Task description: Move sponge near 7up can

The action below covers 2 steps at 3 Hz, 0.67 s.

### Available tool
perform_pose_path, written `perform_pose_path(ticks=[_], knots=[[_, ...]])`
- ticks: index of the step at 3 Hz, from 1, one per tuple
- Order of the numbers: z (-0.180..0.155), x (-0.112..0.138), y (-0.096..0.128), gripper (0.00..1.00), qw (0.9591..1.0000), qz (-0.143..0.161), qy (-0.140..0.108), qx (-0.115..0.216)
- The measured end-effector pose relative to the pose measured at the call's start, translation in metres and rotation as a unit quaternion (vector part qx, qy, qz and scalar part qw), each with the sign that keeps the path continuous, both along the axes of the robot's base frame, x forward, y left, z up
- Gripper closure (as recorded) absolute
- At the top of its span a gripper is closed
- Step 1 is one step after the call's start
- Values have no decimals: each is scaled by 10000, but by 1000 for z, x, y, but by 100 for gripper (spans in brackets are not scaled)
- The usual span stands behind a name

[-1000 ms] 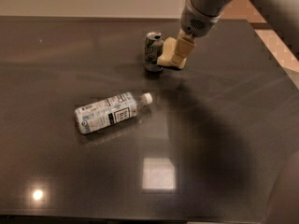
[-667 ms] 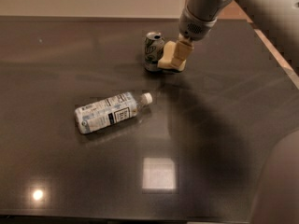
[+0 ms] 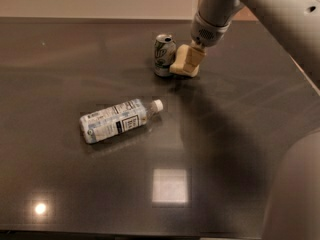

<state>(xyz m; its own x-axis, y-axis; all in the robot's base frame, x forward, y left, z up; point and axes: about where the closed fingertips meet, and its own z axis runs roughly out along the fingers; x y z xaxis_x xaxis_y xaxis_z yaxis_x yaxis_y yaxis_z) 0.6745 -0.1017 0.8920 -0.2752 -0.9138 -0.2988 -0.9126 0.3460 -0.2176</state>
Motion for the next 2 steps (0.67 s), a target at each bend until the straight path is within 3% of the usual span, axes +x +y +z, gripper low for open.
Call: perform_pose_path(ticks=[1, 2], knots=[[-2, 1, 1, 0, 10000, 8, 12, -1], [-2, 1, 1, 0, 10000, 9, 12, -2]])
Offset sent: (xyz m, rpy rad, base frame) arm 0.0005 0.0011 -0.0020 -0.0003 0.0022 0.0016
